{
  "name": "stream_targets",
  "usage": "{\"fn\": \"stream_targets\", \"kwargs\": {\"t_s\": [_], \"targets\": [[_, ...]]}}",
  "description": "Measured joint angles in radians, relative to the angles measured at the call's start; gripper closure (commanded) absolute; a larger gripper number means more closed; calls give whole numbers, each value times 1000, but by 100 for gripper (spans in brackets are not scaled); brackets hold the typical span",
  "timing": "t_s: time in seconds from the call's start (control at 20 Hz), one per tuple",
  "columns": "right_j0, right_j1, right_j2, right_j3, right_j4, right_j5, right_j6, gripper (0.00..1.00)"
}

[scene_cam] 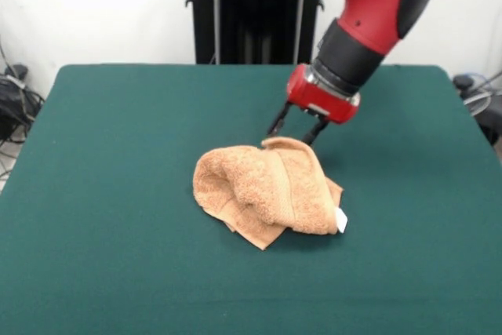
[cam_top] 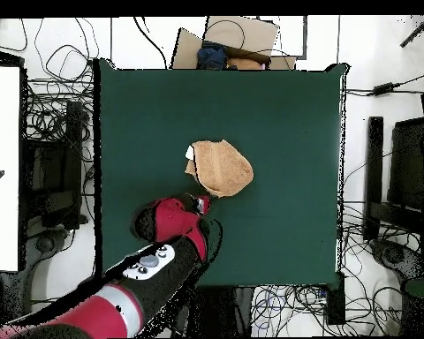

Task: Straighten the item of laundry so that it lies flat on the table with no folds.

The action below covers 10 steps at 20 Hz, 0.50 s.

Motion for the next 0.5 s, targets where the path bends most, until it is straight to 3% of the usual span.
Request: {"fn": "stream_targets", "kwargs": {"t_s": [0.2, 0.5], "targets": [[-63, -1, 37, 0, -10, -82, 0, 0], [-90, -1, 59, 0, -16, -104, 0, 0]]}}
